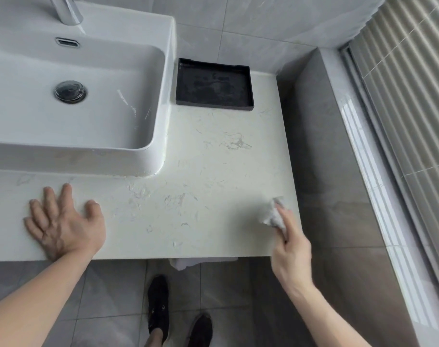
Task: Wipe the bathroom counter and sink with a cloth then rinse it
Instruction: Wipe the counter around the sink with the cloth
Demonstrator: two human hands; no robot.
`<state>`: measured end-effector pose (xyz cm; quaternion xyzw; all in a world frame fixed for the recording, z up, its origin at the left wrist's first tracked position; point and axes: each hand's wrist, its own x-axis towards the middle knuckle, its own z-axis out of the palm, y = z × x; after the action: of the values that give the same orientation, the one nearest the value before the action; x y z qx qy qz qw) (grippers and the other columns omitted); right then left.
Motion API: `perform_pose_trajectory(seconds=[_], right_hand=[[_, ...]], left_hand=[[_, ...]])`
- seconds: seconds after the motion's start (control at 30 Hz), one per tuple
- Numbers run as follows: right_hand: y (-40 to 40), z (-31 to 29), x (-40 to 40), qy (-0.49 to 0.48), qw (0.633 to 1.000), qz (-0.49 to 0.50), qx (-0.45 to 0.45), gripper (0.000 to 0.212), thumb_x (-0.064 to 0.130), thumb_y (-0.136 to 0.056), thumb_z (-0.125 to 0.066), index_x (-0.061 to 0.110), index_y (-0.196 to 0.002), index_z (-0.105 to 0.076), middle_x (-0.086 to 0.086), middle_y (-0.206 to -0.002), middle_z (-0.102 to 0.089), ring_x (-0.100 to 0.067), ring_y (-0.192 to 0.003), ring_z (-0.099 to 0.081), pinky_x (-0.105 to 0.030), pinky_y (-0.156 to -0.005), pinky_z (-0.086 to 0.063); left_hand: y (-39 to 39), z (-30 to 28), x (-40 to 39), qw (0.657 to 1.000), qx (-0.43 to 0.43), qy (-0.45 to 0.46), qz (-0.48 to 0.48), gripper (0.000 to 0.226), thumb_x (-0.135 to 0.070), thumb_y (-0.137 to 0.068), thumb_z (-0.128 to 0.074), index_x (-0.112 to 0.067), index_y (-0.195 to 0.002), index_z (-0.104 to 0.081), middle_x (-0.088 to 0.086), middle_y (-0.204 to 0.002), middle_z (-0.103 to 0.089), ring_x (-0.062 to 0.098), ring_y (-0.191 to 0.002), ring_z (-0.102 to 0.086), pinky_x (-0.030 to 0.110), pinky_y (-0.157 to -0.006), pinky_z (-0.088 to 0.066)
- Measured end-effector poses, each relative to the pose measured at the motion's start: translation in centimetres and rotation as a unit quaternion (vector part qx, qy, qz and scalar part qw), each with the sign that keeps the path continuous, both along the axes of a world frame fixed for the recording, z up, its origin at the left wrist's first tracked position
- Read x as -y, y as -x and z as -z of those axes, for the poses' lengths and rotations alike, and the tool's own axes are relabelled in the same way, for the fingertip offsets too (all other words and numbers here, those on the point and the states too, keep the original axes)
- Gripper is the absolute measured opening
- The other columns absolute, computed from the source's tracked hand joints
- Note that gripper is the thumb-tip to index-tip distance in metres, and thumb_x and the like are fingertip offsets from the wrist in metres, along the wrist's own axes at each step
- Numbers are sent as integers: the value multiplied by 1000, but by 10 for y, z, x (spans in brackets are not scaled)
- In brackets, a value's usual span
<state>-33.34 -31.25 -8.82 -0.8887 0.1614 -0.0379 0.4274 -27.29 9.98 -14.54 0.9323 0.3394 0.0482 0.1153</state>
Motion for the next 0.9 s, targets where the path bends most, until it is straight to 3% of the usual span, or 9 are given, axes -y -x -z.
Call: perform_pose_trajectory(seconds=[0.07, 0.17, 0.23, 0.3, 0.47, 0.57, 0.73, 0.83, 0.9], right_hand=[[0, 16, -40, 34, 993, -114, -22, 67, -2, -99, -54, 46, -145, -49, 26, -159, -38, -8, -158, -14, -40, -130, -12], [7, 29, -97, 109, 957, -265, -36, 57, 24, -100, -44, 41, -154, -42, 20, -170, -12, -20, -159, 9, -39, -127, 10], [14, 31, -113, 120, 944, -306, -33, 58, 35, -98, -33, 39, -156, -39, 16, -172, -7, -22, -158, 13, -38, -125, 13], [19, 34, -106, 124, 939, -319, -32, 60, 30, -100, -34, 41, -159, -31, 14, -172, -5, -20, -159, 13, -41, -128, 9], [31, 44, -24, 184, 957, -222, -25, 91, -8, -86, -57, 37, -161, -30, 12, -172, -12, -14, -160, -1, -43, -131, -5], [38, 40, 33, 197, 972, -124, -26, 88, -20, -84, -54, 29, -156, -43, 10, -168, -26, -13, -158, -17, -33, -130, -13], [38, 16, 64, 113, 993, 33, -31, 62, -11, -97, -50, 30, -143, -57, 20, -149, -51, -14, -142, -50, -21, -114, -38], [22, 6, 35, 71, 996, 59, 5, 60, -11, -98, -48, 23, -147, -56, 15, -152, -52, -6, -144, -45, -11, -115, -31], [8, 9, 5, 86, 996, -7, 2, 57, -6, -101, -49, 22, -151, -51, 14, -161, -39, -4, -151, -32, -19, -122, -26]], left_hand=[[0, 0, 0, 1000, 0, 1, 0, 64, -49, -93, -42, -30, -153, -34, 3, -168, -21, 30, -155, -10, 55, -126, -5], [0, 0, -1, 1000, 2, 1, -1, 64, -50, -93, -41, -30, -153, -34, 3, -168, -21, 31, -155, -9, 55, -126, -5], [0, 1, 0, 1000, 1, 0, 0, 64, -51, -93, -40, -30, -153, -34, 3, -168, -21, 30, -156, -9, 55, -126, -4], [0, 1, -1, 1000, -1, 1, -1, 64, -51, -93, -39, -31, -154, -33, 3, -168, -20, 30, -156, -8, 54, -126, -4], [0, 1, 0, 1000, 7, -1, 1, 63, -50, -93, -40, -30, -153, -34, 4, -167, -22, 31, -155, -10, 55, -126, -5], [0, 0, 0, 1000, 10, -1, 1, 63, -50, -93, -41, -30, -152, -35, 4, -167, -22, 32, -155, -10, 55, -126, -5], [0, 0, 0, 1000, 11, 2, 3, 62, -48, -93, -42, -29, -152, -35, 5, -167, -22, 33, -155, -11, 56, -125, -5], [0, 1, 0, 1000, 4, 3, -3, 63, -49, -93, -41, -31, -153, -33, 4, -168, -22, 31, -155, -10, 55, -126, -5], [-1, 0, 0, 1000, -4, 2, -1, 63, -50, -93, -39, -31, -153, -32, 4, -168, -20, 31, -155, -9, 54, -126, -4]])
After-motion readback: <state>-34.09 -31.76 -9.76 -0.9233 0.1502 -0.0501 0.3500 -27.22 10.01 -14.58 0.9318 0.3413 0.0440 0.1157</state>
